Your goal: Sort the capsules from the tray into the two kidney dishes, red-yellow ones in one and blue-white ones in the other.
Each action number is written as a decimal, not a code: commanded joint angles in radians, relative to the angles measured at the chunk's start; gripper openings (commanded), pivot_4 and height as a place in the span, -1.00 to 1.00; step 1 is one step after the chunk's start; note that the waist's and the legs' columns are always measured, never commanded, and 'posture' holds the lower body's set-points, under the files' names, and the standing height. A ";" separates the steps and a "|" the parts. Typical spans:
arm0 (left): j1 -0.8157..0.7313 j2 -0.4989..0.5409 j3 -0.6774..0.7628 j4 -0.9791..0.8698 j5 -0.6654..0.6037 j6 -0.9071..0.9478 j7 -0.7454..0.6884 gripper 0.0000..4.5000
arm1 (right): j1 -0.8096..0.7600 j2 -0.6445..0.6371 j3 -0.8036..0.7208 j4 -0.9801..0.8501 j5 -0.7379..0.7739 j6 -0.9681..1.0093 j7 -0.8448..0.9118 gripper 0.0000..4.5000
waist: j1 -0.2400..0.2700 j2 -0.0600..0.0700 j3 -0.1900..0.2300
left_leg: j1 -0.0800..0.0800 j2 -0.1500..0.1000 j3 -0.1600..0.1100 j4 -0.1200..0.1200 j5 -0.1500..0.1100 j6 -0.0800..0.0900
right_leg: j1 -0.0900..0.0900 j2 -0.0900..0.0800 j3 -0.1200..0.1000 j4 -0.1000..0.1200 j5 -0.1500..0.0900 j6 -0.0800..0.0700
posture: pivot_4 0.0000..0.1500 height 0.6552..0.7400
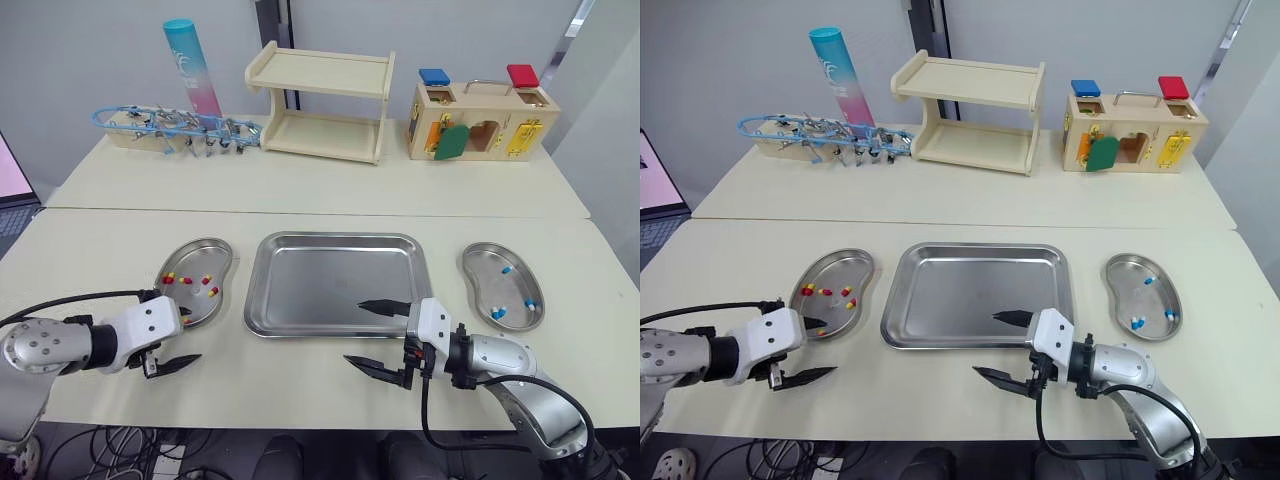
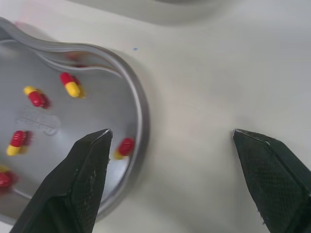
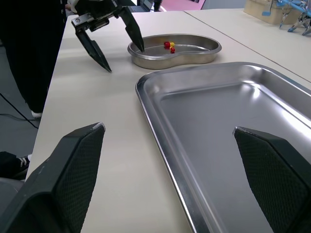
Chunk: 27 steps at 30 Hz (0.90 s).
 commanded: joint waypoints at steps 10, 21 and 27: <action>-0.043 -0.130 0.255 0.023 -0.280 0.153 0.016 0.81 | -0.001 0.004 0.001 -0.044 0.000 -0.011 -0.005 1.00 | -0.001 0.000 0.000 | 0.000 0.000 0.000 0.000 0.000 0.000 | 0.000 0.000 0.000 0.000 0.000 0.000 | 1.00 1.00; 0.051 -0.162 0.513 0.118 -0.400 0.269 0.032 0.81 | 0.005 -0.020 -0.039 -0.056 0.013 -0.016 0.001 1.00 | -0.007 0.000 0.000 | 0.000 0.000 0.000 0.000 0.000 0.000 | 0.000 0.000 0.000 0.000 0.000 0.000 | 1.00 1.00; 0.152 -0.219 0.619 0.104 -0.413 0.272 0.064 0.81 | -0.019 -0.080 -0.105 -0.077 0.065 0.006 0.045 1.00 | -0.005 0.000 0.000 | 0.000 0.001 0.000 0.000 0.000 0.000 | 0.000 0.000 0.000 0.000 0.000 0.000 | 1.00 1.00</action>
